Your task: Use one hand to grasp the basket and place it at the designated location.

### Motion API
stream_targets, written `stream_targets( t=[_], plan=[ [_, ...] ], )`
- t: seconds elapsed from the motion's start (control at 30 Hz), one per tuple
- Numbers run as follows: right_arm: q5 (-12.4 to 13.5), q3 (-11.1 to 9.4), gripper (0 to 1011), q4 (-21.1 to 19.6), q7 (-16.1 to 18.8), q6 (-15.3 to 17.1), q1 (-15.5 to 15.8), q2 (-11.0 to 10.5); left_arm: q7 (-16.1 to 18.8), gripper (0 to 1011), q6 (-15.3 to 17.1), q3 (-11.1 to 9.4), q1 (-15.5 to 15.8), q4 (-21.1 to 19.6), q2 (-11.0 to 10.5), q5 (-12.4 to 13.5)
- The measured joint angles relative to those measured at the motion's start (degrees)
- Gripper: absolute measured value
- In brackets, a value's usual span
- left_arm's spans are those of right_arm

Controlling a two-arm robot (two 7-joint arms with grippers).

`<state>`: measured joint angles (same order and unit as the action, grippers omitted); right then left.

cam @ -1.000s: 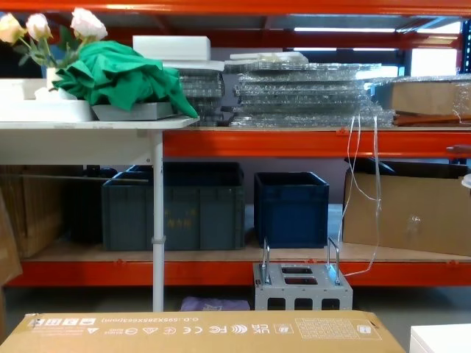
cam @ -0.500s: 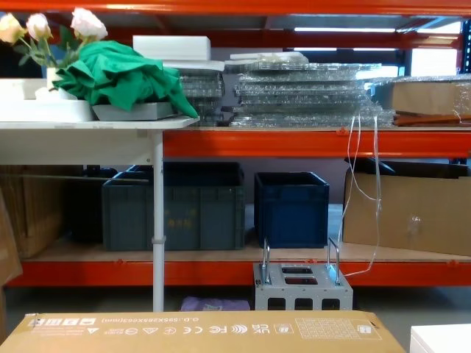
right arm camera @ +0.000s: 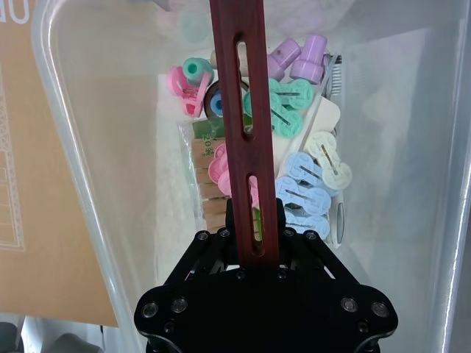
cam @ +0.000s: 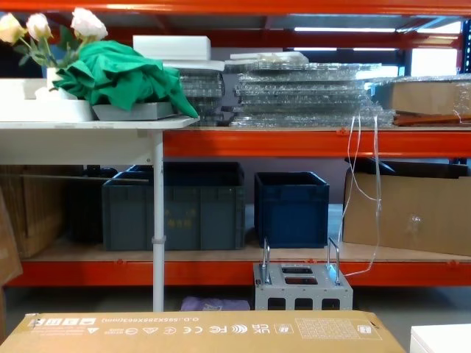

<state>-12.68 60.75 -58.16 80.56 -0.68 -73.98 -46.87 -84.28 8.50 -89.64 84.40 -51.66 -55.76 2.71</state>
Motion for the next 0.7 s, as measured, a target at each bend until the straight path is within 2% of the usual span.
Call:
stream_targets(
  t=[0.27, 0.7],
  plan=[
    [-0.15, -0.31, 205, 1.88, 0.62, 2.36, 0.17, 0.51, 0.0, 0, 0.0, 0.0, 0.0, 0.0, 0.0, 0.01],
    [-0.22, -0.85, 205, 3.93, 0.89, 3.87, 0.71, 0.49, 0.0, 0, 0.0, 0.0, 0.0, 0.01, 0.0, 0.0]
  ],
)
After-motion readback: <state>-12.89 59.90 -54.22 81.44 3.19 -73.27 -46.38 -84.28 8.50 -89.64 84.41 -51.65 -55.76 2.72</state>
